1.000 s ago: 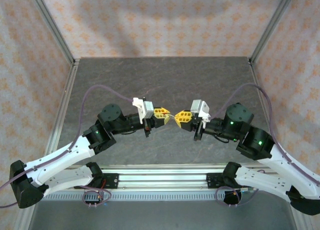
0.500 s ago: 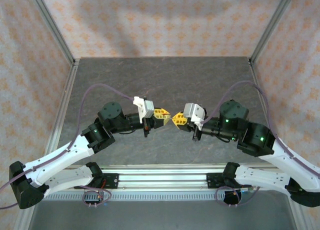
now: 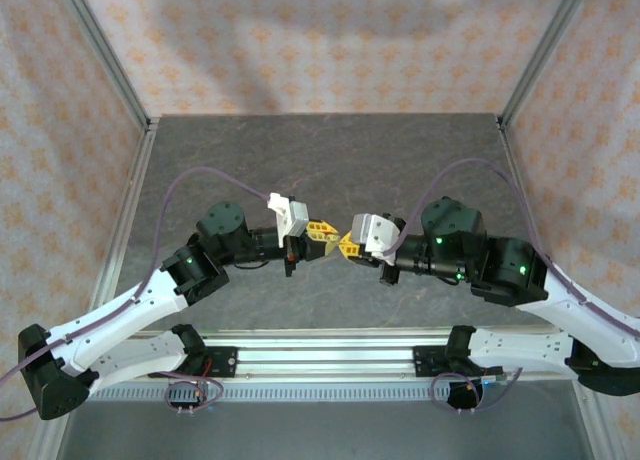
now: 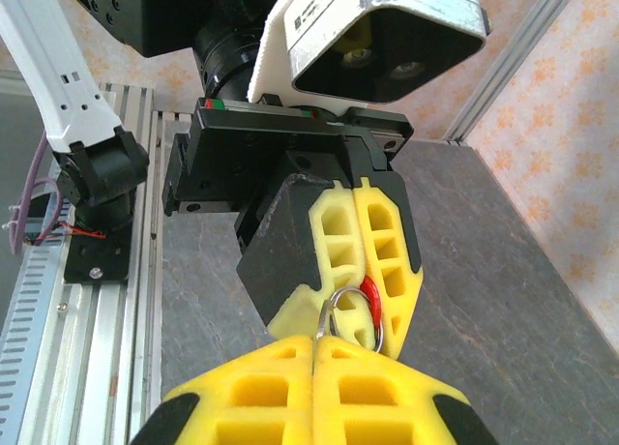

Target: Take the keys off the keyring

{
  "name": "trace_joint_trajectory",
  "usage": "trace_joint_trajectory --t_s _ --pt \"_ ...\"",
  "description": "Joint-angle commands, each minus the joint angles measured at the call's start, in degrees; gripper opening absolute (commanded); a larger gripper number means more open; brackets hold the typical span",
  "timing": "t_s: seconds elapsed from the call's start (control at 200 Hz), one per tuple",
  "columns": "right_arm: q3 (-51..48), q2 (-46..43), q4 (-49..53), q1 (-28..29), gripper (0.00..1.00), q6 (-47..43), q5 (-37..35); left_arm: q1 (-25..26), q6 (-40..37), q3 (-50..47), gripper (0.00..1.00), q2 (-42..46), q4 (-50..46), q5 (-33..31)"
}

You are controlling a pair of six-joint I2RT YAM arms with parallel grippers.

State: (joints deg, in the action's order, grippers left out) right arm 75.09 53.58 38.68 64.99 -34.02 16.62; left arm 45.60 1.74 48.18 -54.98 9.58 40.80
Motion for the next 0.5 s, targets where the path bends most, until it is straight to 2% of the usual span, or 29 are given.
trace_joint_trajectory --t_s 0.0,0.496 --pt "0.6 2.6 5.0 4.8 0.0 -0.5 14.1 -2.2 2.6 3.0 0.0 -0.7 4.1 -6.6" --pt "1.7 6.6 4.2 6.2 0.0 2.9 21.7 -2.7 3.4 2.5 0.0 -0.1 5.0 -4.1"
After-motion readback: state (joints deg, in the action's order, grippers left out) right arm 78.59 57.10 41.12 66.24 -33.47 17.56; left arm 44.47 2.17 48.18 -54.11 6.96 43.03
